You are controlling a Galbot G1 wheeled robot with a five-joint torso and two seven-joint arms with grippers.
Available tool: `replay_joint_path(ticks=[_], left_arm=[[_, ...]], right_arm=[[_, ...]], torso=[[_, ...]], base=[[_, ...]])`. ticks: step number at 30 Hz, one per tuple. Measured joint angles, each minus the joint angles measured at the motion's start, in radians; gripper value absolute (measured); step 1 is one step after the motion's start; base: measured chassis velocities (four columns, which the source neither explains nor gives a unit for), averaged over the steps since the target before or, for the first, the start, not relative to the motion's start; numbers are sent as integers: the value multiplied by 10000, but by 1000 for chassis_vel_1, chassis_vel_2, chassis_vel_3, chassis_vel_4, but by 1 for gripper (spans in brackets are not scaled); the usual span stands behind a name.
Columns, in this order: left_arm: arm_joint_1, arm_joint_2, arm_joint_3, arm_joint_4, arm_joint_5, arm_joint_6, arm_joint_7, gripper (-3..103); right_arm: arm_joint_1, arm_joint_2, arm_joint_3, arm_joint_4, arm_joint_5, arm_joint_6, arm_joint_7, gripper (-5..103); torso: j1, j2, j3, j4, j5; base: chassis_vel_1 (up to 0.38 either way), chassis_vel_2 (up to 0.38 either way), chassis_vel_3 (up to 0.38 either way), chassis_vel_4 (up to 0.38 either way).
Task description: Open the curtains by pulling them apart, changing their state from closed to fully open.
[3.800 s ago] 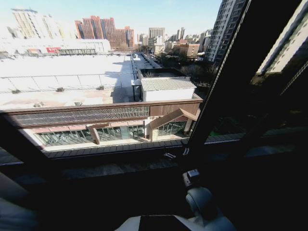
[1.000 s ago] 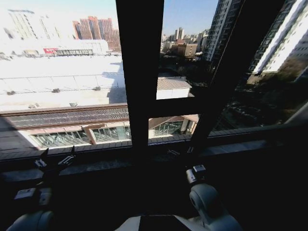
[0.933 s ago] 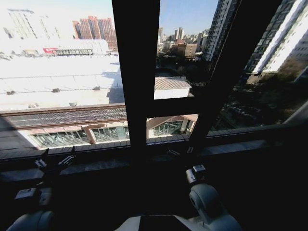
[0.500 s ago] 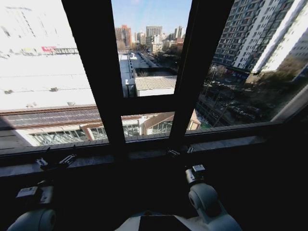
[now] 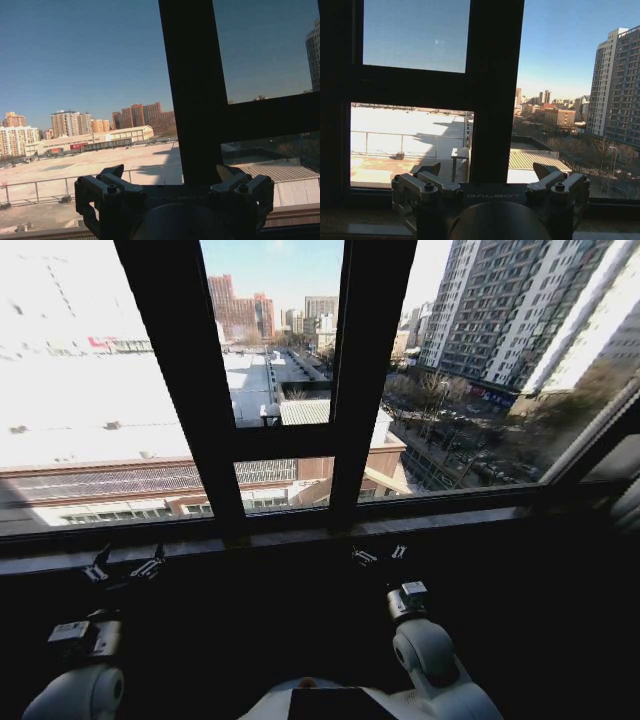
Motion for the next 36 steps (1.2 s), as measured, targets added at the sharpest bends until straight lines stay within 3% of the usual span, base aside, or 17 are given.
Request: replay_joint_path(ticks=[9, 25, 36], left_arm=[[-47, -24, 75, 87, 112, -1, -1, 100], [-99, -43, 110, 93, 138, -75, -47, 100], [-137, -55, 136, 150, 175, -98, -59, 100]], right_arm=[[63, -3, 64, -98, 160, 38, 4, 100], [108, -5, 89, -217, 163, 310, -22, 100], [91, -11, 123, -258, 150, 325, -65, 100]], torso=[[-10, 7, -4, 0, 0], [6, -5, 4, 0, 3], [-5, 1, -1, 0, 0]], base=[[85, -387, -109, 406], [-160, -314, 168, 319], [-32, -400, 27, 398]])
